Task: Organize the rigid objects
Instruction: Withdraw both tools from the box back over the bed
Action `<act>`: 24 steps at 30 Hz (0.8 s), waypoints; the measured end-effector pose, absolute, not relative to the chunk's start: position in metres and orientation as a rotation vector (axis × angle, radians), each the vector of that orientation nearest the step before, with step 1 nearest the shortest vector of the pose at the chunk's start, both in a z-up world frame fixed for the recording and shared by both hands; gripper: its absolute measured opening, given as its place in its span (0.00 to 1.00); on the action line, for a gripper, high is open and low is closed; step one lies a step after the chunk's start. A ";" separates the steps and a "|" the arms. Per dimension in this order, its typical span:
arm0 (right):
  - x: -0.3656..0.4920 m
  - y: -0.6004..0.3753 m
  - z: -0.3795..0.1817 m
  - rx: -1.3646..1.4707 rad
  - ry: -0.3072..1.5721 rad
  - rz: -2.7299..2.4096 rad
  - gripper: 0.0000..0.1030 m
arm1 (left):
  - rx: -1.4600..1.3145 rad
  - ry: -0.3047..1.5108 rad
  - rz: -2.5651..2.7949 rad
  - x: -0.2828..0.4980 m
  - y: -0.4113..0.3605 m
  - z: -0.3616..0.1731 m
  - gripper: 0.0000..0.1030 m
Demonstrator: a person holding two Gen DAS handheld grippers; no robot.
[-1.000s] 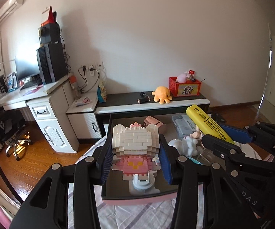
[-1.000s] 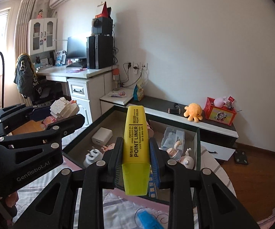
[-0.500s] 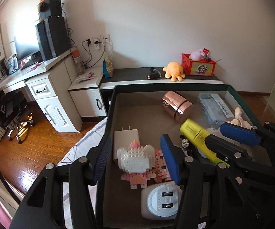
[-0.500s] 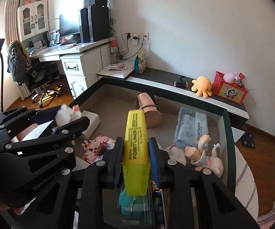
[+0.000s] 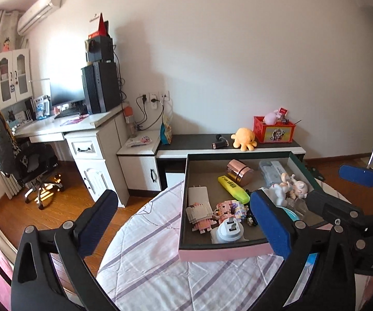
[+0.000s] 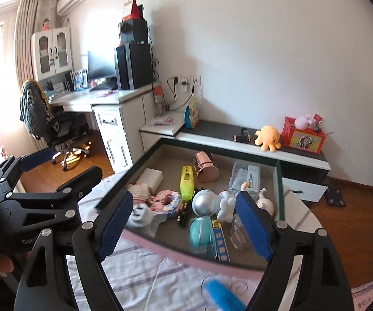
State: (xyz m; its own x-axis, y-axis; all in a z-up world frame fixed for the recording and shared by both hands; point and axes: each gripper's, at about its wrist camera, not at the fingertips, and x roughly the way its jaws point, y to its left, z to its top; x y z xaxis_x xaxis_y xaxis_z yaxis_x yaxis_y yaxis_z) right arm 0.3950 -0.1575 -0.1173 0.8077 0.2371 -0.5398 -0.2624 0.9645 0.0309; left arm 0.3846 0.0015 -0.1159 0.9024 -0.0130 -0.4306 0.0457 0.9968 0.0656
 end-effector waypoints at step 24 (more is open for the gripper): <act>0.105 -0.158 -0.046 -0.023 0.215 0.168 1.00 | 0.040 0.156 -0.045 0.112 0.013 -0.045 1.00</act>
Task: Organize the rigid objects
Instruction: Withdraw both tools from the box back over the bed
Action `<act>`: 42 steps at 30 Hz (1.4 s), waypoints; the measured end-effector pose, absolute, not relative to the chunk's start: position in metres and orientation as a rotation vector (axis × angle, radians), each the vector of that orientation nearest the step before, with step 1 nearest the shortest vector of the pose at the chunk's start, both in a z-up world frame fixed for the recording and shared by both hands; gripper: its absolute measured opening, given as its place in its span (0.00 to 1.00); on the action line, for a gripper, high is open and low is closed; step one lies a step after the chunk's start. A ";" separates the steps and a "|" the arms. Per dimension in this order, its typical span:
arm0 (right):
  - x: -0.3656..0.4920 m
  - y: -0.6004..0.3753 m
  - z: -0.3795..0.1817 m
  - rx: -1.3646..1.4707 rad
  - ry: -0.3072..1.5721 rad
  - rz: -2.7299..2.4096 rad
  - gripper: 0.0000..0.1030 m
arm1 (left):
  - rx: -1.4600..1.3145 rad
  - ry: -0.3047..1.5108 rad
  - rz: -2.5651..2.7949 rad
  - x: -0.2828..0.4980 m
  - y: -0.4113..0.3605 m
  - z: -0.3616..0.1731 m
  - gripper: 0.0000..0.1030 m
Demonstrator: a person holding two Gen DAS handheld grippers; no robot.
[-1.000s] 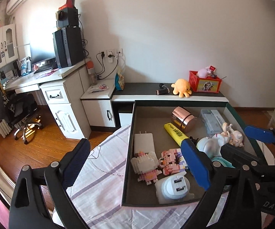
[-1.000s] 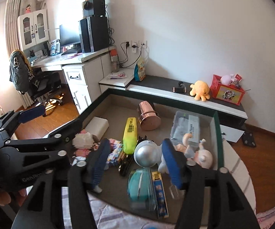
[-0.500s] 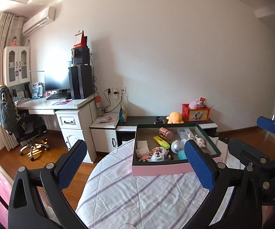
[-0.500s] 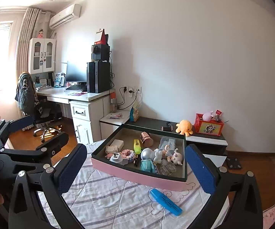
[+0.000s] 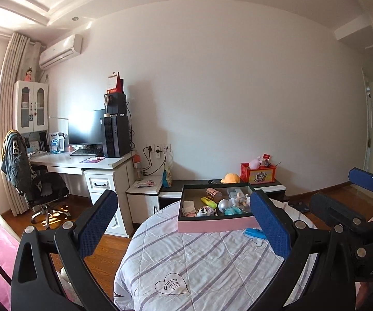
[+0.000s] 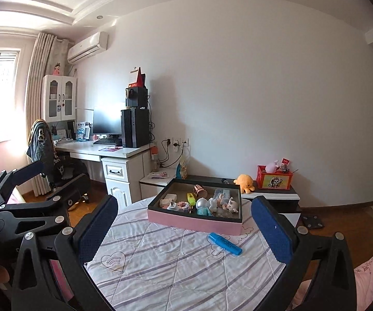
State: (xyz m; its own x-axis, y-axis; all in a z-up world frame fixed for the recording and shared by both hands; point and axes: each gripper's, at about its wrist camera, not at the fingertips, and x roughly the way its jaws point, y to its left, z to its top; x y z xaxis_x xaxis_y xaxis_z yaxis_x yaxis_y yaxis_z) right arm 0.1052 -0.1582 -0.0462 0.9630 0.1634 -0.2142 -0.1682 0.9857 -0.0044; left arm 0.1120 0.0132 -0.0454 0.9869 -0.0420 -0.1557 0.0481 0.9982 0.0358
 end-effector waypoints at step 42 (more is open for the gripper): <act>0.256 -0.187 -0.168 0.015 0.592 0.154 1.00 | 0.075 0.566 -0.085 0.268 -0.009 -0.170 1.00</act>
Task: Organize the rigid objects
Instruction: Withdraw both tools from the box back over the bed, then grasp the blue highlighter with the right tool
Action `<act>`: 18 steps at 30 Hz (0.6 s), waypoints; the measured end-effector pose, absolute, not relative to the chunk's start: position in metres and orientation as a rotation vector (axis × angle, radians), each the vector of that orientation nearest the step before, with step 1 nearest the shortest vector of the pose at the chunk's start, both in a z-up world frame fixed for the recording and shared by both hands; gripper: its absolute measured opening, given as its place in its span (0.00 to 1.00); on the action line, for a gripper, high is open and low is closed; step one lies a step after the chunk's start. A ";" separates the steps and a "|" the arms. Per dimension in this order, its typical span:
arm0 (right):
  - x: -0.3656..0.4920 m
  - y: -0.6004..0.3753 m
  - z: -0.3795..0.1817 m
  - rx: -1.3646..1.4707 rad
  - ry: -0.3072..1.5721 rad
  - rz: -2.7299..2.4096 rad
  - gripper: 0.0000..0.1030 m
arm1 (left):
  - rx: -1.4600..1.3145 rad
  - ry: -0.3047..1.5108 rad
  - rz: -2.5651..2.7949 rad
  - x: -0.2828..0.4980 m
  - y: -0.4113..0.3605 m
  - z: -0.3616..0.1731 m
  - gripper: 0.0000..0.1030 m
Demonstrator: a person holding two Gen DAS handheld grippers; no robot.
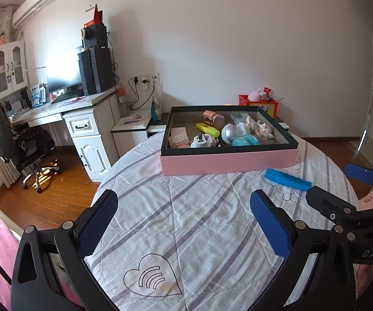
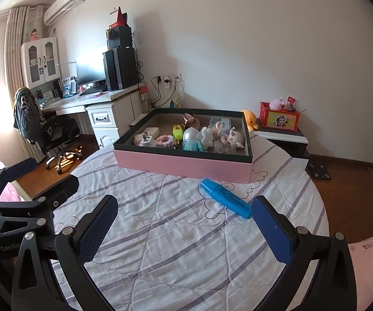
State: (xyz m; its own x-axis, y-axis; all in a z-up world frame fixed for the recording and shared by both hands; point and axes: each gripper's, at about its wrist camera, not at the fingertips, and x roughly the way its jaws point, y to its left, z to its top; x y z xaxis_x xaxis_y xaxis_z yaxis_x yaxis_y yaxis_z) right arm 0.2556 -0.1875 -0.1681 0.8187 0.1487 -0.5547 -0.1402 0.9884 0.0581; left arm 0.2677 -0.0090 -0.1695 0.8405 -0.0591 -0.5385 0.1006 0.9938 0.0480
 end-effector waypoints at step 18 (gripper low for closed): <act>0.377 -0.223 -0.252 -0.047 0.930 0.102 1.00 | 0.084 0.683 -0.094 0.324 -0.008 -0.205 1.00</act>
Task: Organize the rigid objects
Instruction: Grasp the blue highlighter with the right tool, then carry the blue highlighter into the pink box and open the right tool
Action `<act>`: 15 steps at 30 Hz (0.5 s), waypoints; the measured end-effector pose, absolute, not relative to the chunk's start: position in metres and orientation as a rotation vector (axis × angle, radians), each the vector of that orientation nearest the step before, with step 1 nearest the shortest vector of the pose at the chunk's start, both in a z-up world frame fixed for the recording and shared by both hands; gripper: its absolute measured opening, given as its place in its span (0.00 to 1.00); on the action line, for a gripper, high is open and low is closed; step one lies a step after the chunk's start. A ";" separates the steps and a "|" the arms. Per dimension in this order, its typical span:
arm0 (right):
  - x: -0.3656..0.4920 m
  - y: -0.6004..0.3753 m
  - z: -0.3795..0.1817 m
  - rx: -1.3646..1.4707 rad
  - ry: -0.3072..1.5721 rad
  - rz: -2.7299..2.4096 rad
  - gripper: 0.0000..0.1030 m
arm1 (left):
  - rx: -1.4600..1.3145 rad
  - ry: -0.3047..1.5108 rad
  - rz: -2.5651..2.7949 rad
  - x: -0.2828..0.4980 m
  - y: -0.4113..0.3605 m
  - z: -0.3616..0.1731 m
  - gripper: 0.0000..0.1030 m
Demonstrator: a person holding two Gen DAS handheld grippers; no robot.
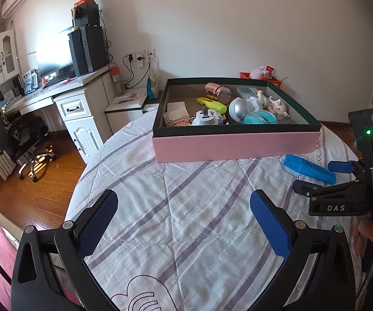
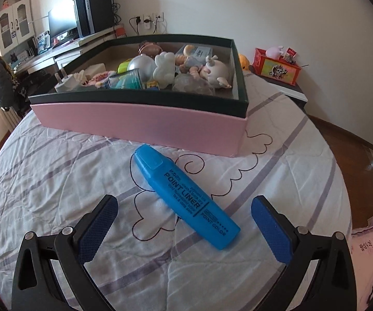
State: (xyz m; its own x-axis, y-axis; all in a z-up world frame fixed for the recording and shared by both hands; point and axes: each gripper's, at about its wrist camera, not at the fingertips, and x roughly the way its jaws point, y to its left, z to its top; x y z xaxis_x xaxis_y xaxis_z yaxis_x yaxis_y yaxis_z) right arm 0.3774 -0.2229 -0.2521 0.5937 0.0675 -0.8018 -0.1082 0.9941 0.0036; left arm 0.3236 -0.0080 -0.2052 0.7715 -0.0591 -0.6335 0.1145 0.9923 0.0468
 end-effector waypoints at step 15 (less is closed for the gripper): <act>0.340 -0.254 -0.239 0.016 0.852 0.210 0.26 | 0.102 0.663 -0.050 0.359 0.011 -0.192 1.00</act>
State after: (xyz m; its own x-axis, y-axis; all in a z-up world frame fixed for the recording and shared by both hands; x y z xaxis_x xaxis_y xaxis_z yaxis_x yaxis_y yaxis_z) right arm 0.3403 -0.2543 -0.2390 0.6389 0.1904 -0.7454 -0.1775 0.9792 0.0980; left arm 0.3590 0.0106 -0.1916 0.7872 -0.0134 -0.6165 0.0785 0.9938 0.0786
